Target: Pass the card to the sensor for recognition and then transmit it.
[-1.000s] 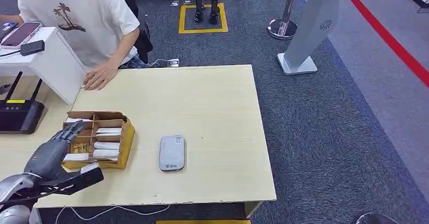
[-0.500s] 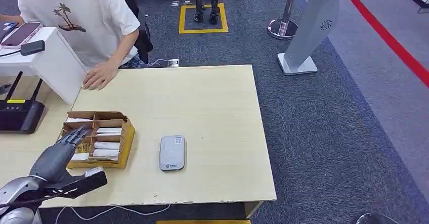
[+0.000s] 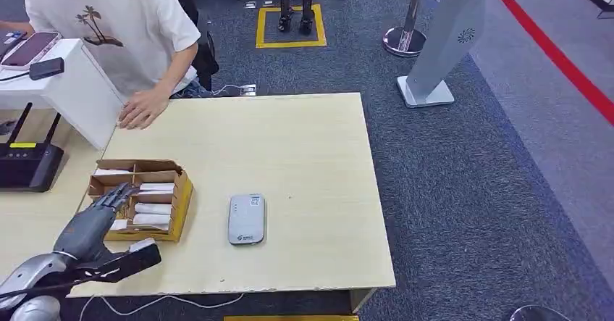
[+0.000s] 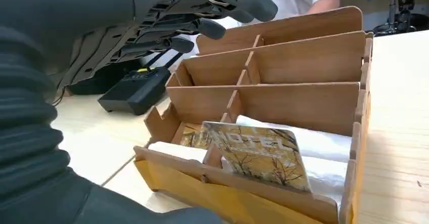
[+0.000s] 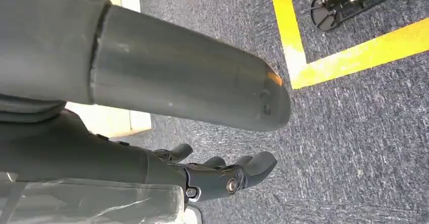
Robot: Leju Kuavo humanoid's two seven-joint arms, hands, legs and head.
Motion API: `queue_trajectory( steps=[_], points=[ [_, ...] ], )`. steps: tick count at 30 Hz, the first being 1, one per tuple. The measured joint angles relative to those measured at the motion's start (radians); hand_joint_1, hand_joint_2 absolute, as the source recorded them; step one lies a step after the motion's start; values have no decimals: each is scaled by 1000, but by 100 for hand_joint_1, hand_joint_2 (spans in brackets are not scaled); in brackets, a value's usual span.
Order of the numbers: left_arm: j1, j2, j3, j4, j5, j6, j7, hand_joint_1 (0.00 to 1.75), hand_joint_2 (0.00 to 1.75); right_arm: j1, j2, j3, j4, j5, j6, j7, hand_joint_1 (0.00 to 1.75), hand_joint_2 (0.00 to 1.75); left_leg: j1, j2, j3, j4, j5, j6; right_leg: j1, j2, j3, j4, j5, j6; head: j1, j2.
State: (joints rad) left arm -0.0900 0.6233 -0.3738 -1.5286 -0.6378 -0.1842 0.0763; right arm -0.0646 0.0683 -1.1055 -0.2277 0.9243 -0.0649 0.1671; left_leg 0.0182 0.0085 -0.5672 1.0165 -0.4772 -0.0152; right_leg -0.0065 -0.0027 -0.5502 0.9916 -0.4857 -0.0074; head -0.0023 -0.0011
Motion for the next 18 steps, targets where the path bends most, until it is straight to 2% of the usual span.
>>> queue_trajectory(
  steps=[18],
  points=[
    [-46, -56, -18, 55, -3, 8, 0, 0, 175, -2, 0, 0, 0, 11, 0, 2, 0, 0, 0, 0, 0, 0, 0, 0, 0, 0, 0, 0, 0, 0, 0, 0]
  ],
)
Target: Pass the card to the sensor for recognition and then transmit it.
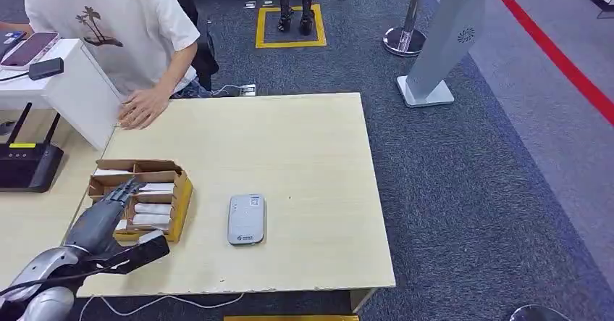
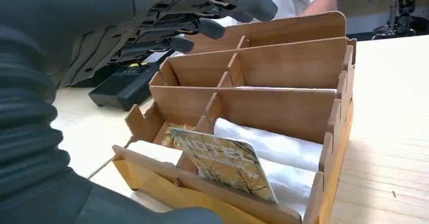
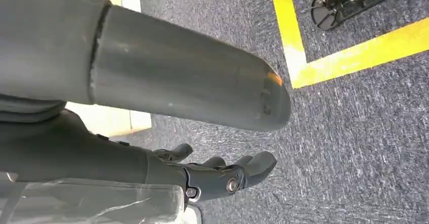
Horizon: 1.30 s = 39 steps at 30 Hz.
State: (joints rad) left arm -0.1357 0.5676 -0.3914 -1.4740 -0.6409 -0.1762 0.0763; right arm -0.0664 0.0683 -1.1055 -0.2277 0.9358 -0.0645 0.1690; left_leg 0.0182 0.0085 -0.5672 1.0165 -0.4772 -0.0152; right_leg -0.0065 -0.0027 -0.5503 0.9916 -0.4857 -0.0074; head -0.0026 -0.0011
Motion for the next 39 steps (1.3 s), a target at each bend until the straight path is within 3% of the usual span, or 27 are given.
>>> queue_trajectory(
  steps=[8, 23, 39],
  points=[
    [-11, -4, -6, 16, 0, 0, 0, 0, 175, -1, 0, 0, 0, 3, 2, -2, 0, 0, 0, 0, 0, 0, 0, 0, 0, 0, 0, 0, 0, 0, 0, 0],
    [-6, 93, -18, 3, 37, -34, 27, 0, 175, 0, 0, -7, 0, 6, 2, 1, 0, 0, 0, 0, 0, 0, 0, 0, 0, 0, 0, 0, 0, 0, 0, 0],
    [-9, 91, -29, 3, 36, -39, 28, 0, 175, -1, 1, -7, 0, 8, 2, 0, 0, 0, 0, 0, 0, 0, 0, 0, 0, 0, 0, 0, 0, 0, 0, 0]
  ],
)
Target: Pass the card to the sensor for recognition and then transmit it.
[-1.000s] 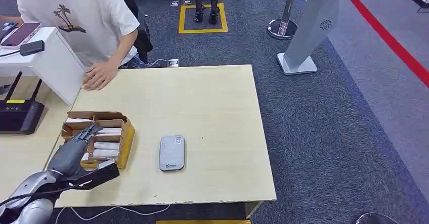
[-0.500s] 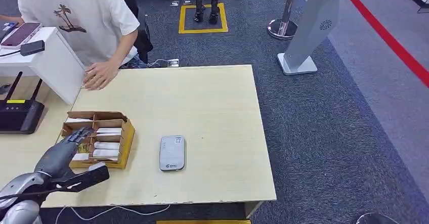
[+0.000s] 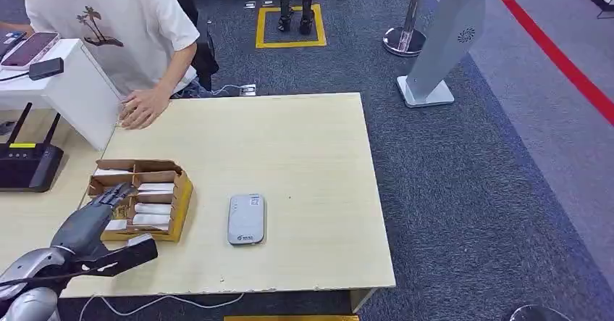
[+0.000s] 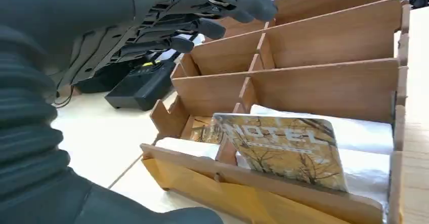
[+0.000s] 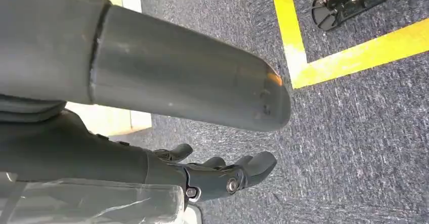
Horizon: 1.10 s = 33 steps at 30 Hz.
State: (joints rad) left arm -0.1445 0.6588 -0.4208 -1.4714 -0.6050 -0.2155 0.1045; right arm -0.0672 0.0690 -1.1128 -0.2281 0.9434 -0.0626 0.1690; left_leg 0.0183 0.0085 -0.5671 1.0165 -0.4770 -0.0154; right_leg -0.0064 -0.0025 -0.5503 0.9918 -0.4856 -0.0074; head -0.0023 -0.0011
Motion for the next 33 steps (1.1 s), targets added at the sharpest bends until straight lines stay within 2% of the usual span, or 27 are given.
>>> queue_trajectory(
  steps=[2, 3, 4, 5, 33],
  points=[
    [-1, -1, -1, 0, 0, 0, 0, 0, 175, 0, 0, 0, 0, 0, 0, 0, 0, 0, 0, 0, 0, 0, 0, 0, 0, 0, 0, 0, 0, 0, 0, 0],
    [-1, -2, -2, 0, 0, 0, 0, 31, 175, 0, 0, 0, 0, 0, 0, 0, 0, 0, 0, 0, 0, 0, 0, 0, 0, 0, 0, 0, 0, 0, 0, 0],
    [-1, -2, -2, 0, -1, 0, 0, 70, 175, 0, 1, 0, 0, 0, 0, 0, 0, 0, 0, 0, 0, 0, 0, 0, 0, 0, 0, 0, 0, 0, 0, 0],
    [-2, -2, -2, 0, -1, 0, 0, 175, 175, 0, 1, 0, 0, 0, 0, 0, 0, 0, 0, 0, 0, 0, 0, 0, 0, 0, 0, 0, 0, 0, 0, 0],
    [-1, -18, -3, 0, -4, 33, -5, 175, 175, 0, 5, -10, 0, 2, 9, -2, 0, 0, 0, 0, 0, 0, 0, 0, 0, 0, 0, 0, 0, 0, 0, 0]
  ],
)
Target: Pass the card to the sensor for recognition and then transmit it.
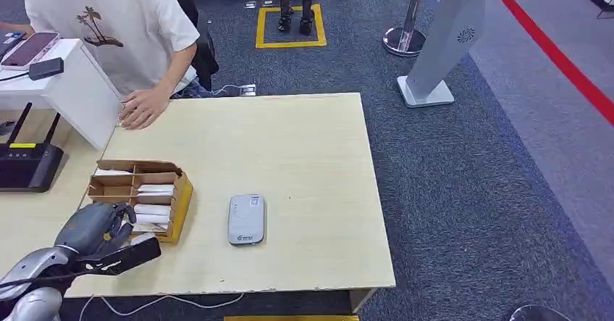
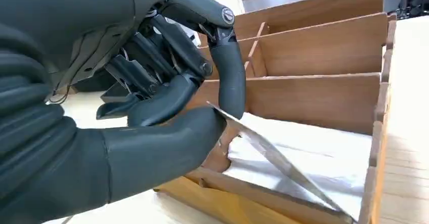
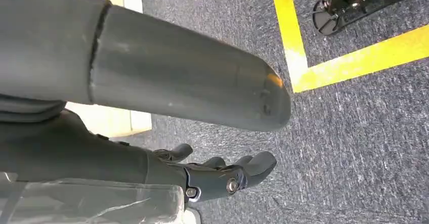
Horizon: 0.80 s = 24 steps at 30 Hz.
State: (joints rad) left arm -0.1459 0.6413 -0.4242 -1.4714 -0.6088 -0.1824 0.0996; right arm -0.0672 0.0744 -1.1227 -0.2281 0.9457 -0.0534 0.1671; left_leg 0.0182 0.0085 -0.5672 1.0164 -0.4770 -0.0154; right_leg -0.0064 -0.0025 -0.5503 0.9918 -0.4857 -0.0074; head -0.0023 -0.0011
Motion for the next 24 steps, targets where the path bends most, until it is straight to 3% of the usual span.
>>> queue_trajectory(
  steps=[10, 24],
  points=[
    [-10, 1, 20, -17, 23, 20, -20, 175, 175, 0, 2, -4, 0, 15, 5, -4, 0, 0, 0, 0, 0, 0, 0, 0, 0, 0, 0, 0, 0, 0, 0, 0],
    [-157, 164, 112, -47, 228, -158, 9, 175, 175, -1, 2, -6, 0, 33, 7, -5, 0, 0, 1, 0, 0, 0, 1, -1, 1, 0, 0, 1, 0, 0, 0, 0]
  ],
)
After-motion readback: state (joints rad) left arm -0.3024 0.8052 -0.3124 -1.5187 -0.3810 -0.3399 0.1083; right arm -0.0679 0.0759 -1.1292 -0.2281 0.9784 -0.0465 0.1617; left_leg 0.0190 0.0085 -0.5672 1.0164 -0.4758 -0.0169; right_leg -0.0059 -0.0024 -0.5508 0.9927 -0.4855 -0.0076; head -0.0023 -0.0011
